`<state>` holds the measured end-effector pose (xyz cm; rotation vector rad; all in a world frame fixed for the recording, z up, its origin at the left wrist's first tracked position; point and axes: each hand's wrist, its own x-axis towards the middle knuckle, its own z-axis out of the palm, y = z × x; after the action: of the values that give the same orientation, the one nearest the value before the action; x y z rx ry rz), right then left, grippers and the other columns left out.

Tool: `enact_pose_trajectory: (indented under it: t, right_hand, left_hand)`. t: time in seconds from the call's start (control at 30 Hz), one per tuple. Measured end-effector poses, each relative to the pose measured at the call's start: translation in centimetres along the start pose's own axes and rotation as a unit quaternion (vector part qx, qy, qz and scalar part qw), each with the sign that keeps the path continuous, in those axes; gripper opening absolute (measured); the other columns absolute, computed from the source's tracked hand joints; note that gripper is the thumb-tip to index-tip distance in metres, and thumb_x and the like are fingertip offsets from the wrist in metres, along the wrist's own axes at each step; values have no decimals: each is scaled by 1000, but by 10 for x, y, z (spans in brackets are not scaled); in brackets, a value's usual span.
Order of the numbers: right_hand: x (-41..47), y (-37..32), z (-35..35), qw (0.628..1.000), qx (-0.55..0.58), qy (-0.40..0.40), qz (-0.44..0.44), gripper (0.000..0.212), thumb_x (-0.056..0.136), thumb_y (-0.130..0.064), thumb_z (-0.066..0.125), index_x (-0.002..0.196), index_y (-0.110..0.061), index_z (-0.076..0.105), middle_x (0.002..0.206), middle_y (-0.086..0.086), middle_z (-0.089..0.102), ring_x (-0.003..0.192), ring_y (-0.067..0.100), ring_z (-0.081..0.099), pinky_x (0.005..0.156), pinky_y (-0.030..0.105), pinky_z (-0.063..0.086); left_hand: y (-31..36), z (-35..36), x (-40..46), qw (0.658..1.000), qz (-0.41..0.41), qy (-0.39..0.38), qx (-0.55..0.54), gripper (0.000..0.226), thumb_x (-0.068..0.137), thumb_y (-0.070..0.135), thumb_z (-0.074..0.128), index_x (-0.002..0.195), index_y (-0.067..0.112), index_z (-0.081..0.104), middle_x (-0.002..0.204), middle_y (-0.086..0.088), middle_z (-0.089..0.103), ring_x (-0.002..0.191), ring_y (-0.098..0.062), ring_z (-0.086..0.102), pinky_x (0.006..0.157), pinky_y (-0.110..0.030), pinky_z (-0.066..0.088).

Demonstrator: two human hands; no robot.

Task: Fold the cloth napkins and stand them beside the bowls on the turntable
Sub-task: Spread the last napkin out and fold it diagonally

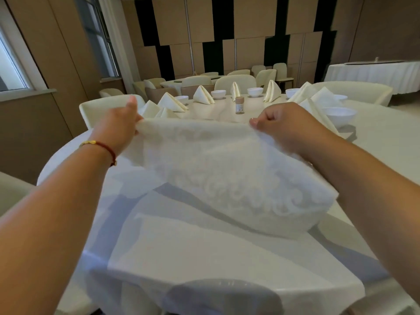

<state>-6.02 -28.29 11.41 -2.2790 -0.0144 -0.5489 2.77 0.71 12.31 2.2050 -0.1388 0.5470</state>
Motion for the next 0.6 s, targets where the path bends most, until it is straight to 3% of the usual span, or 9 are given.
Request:
enact_pose_trajectory:
  t: [0.07, 0.13, 0.17, 0.23, 0.27, 0.33, 0.43, 0.5, 0.6]
  right_hand:
    - [7, 7, 11, 997, -62, -32, 11, 33, 94, -36, 58, 69, -16, 54, 65, 4, 56, 49, 15, 48, 50, 24, 34]
    - [10, 23, 25, 981, -173, -87, 21, 28, 93, -38, 57, 76, -16, 56, 77, 5, 62, 60, 18, 56, 55, 26, 38]
    - [9, 31, 32, 969, -221, -110, 23, 25, 93, -39, 57, 84, -16, 58, 84, 5, 63, 70, 19, 58, 61, 28, 40]
    - [0, 43, 42, 956, -267, -121, 11, 25, 91, -43, 58, 95, -18, 56, 89, 1, 61, 82, 20, 58, 70, 31, 43]
    - [-6, 46, 44, 959, -265, -105, -8, 25, 91, -44, 59, 97, -20, 56, 89, -1, 59, 83, 19, 57, 70, 32, 43]
    - [-20, 43, 43, 971, -223, -65, -61, 23, 90, -43, 60, 94, -21, 56, 83, -6, 54, 76, 14, 54, 63, 28, 40]
    - [-48, 33, 37, 981, -123, -107, -109, 21, 88, -41, 63, 82, -22, 59, 70, -8, 53, 62, 7, 47, 55, 24, 34]
    - [-68, 30, 34, 973, -77, -182, -116, 20, 85, -43, 66, 80, -24, 62, 73, -6, 60, 63, 7, 50, 58, 24, 39]
    - [-88, 39, 29, 959, -59, -259, -103, 20, 81, -44, 69, 83, -25, 66, 80, -5, 65, 67, 4, 53, 61, 20, 43]
  left_hand:
    - [-9, 13, 0, 995, 2, -54, 81, 64, 101, 49, 22, 111, -1, 61, 101, -16, 60, 107, -38, 57, 96, -46, 45]
    - [-18, 26, -13, 987, 53, -51, 144, 52, 103, 39, 28, 106, 0, 61, 102, -19, 60, 105, -40, 56, 85, -41, 43]
    - [-20, 33, -24, 986, 96, -29, 135, 43, 101, 37, 33, 96, 4, 61, 96, -15, 59, 98, -36, 57, 78, -35, 42]
    - [-20, 43, -55, 986, 153, -27, 60, 24, 97, 33, 48, 88, 16, 61, 91, -1, 56, 82, -14, 57, 72, -21, 39]
    - [-18, 48, -70, 983, 168, -76, 21, 17, 94, 30, 55, 87, 18, 64, 90, 2, 59, 78, -5, 56, 71, -14, 39]
    - [-15, 60, -99, 955, 169, -244, -26, 8, 85, 32, 70, 83, 24, 69, 85, 6, 66, 77, 0, 58, 72, -12, 42]
    - [-15, 74, -133, 889, 158, -430, -26, 34, 61, 53, 78, 88, 33, 72, 94, 14, 66, 91, 0, 60, 81, -12, 46]
    - [-18, 83, -141, 872, 167, -459, -13, 35, 61, 44, 86, 91, 31, 73, 99, 13, 60, 96, 0, 56, 85, -9, 42]
    - [-17, 90, -146, 894, 176, -412, -30, 18, 70, 28, 84, 84, 24, 74, 93, 9, 60, 91, -1, 56, 82, -9, 43]
